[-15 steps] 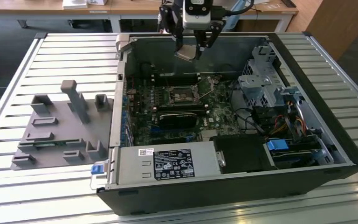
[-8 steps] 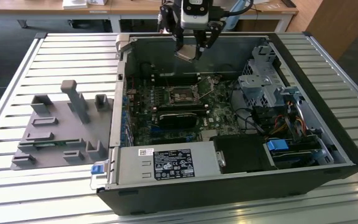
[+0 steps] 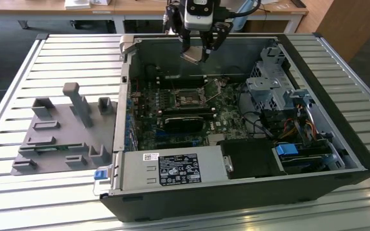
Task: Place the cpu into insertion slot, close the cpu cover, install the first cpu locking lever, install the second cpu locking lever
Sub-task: 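Place the cpu into insertion slot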
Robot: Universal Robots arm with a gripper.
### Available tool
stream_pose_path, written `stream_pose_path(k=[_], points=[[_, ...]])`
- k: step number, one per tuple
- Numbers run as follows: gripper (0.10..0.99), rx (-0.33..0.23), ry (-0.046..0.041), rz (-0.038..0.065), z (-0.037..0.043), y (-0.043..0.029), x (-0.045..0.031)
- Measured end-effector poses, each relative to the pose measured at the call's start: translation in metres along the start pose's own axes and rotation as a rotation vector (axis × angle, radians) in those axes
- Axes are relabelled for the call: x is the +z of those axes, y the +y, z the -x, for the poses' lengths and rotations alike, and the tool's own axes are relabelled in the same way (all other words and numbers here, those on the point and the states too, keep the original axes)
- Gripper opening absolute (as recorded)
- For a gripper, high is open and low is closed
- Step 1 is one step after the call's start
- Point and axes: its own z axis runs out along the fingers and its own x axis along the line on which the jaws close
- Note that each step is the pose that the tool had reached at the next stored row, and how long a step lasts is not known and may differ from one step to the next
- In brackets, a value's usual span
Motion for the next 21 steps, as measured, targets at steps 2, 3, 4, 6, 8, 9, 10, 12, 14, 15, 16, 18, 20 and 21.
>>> stream_pose_path(k=[2, 3, 4, 6, 8, 9, 10, 12, 14, 15, 16, 18, 20, 21], points=[[0.541, 0.012, -0.0011, 0.0, 0.0, 0.0, 0.0001], [0.541, 0.019, -0.0018, 0.0, 0.0, 0.0, 0.0001], [0.541, 0.025, -0.0024, 0.0, 0.0, 0.0, 0.0002], [0.541, 0.038, -0.0037, 0.0, 0.0, 0.0, 0.0003], [0.541, 0.05, -0.0048, -0.001, 0.0, 0.0, 0.0003], [0.541, 0.056, -0.0054, -0.001, 0.0, 0.0, 0.0004], [0.541, 0.062, -0.006, -0.001, 0.0, 0.0, 0.0005], [0.541, 0.075, -0.0072, -0.001, 0.0, 0.0, 0.0006], [0.541, 0.087, -0.0084, -0.001, 0.0, 0.0, 0.0006], [0.541, 0.093, -0.009, -0.001, 0.0, 0.0, 0.0007], [0.541, 0.1, -0.0096, -0.001, 0.0, 0.0, 0.0007], [0.541, 0.112, -0.0109, -0.001, 0.0, -0.0001, 0.0008], [0.541, 0.125, -0.0122, -0.001, 0.0, -0.0001, 0.0009], [0.541, 0.131, -0.0129, -0.002, 0.0, -0.0001, 0.001]])
